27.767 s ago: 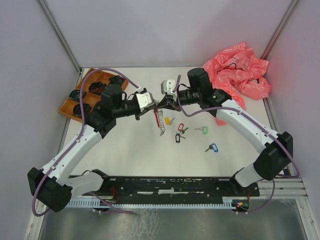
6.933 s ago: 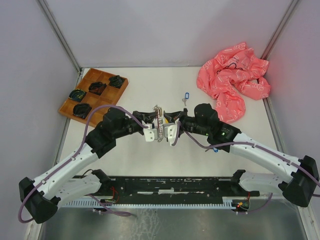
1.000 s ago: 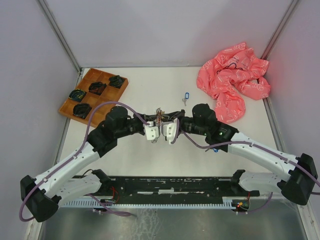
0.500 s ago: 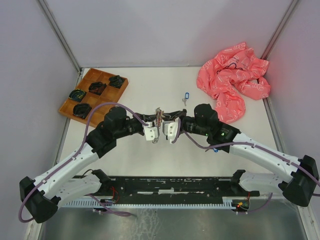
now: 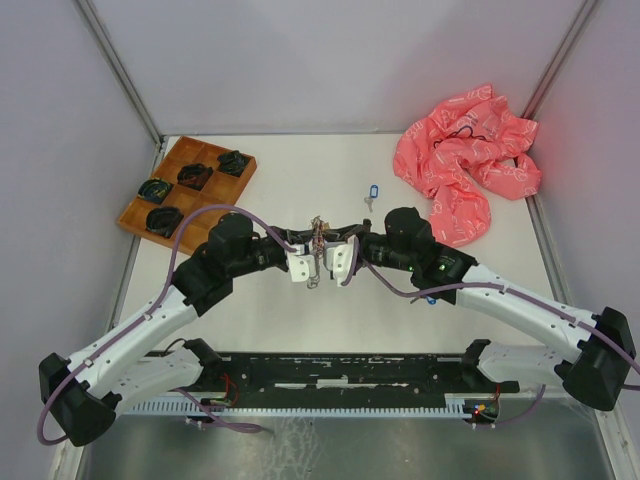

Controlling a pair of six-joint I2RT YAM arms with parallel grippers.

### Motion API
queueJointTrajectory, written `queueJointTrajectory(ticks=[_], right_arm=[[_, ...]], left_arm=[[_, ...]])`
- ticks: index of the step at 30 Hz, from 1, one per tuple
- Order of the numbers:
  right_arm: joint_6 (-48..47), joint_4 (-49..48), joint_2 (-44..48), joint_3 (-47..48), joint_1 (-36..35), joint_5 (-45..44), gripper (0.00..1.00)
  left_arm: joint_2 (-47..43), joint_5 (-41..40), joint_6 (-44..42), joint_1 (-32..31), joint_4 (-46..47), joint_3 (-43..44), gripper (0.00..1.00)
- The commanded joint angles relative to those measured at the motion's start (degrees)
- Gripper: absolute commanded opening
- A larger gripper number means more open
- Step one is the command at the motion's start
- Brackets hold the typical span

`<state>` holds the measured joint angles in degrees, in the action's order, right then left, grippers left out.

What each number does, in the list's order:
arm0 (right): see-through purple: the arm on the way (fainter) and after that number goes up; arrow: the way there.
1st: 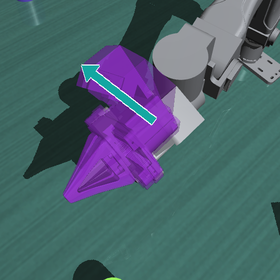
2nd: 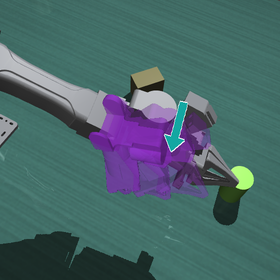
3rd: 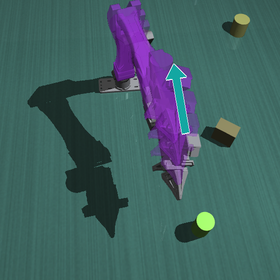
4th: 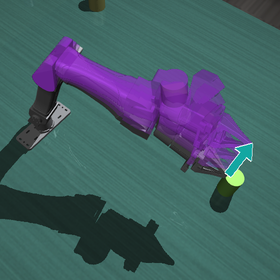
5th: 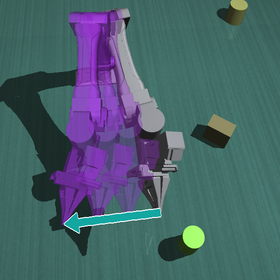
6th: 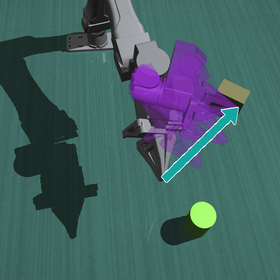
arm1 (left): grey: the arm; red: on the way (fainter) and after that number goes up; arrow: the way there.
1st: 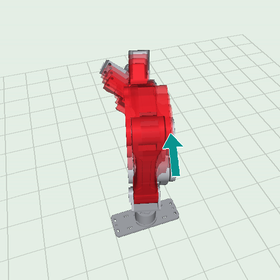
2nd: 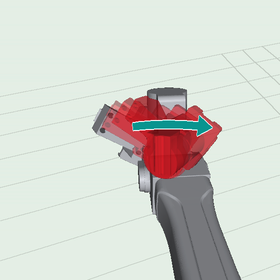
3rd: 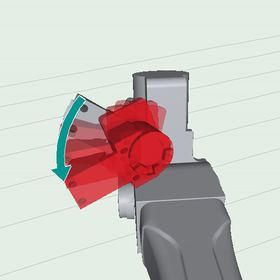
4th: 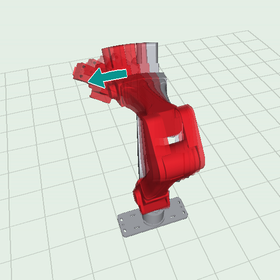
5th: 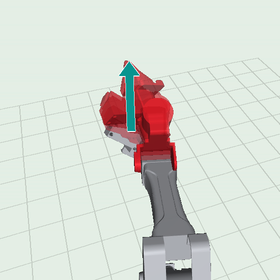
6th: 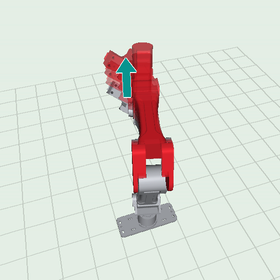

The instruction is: Put the keys on the keyring

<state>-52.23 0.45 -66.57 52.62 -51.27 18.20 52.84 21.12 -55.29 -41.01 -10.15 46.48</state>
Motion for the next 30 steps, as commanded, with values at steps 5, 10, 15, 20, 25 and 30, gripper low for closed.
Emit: queueJointTrajectory(ticks=[5,10,15,20,25,30], right_arm=[[1.3,-2.3,0.4,1.1,0.1,1.9,0.01],[1.1,-2.1,0.5,1.4,0.1,2.7,0.01],[0.2,-1.6,0.0,1.8,0.1,2.8,0.01],[-1.1,-0.5,-0.4,2.4,0.0,3.0,0.01],[-1.9,0.0,-0.7,2.6,-0.1,2.7,0.01],[-2.2,-0.2,-0.5,2.5,-0.2,2.6,0.01]], left_arm=[[-0.4,1.3,0.9,-0.4,4.6,0.7,0.03],[0.5,0.4,1.2,-0.4,3.5,1.6,0.03],[1.0,0.1,1.9,-0.4,3.1,2.3,0.03],[1.5,0.0,2.9,-0.4,2.8,3.0,0.03],[2.0,0.1,4.1,-0.4,2.7,3.6,0.03],[2.9,-0.8,4.9,-0.4,1.6,4.6,0.03]])
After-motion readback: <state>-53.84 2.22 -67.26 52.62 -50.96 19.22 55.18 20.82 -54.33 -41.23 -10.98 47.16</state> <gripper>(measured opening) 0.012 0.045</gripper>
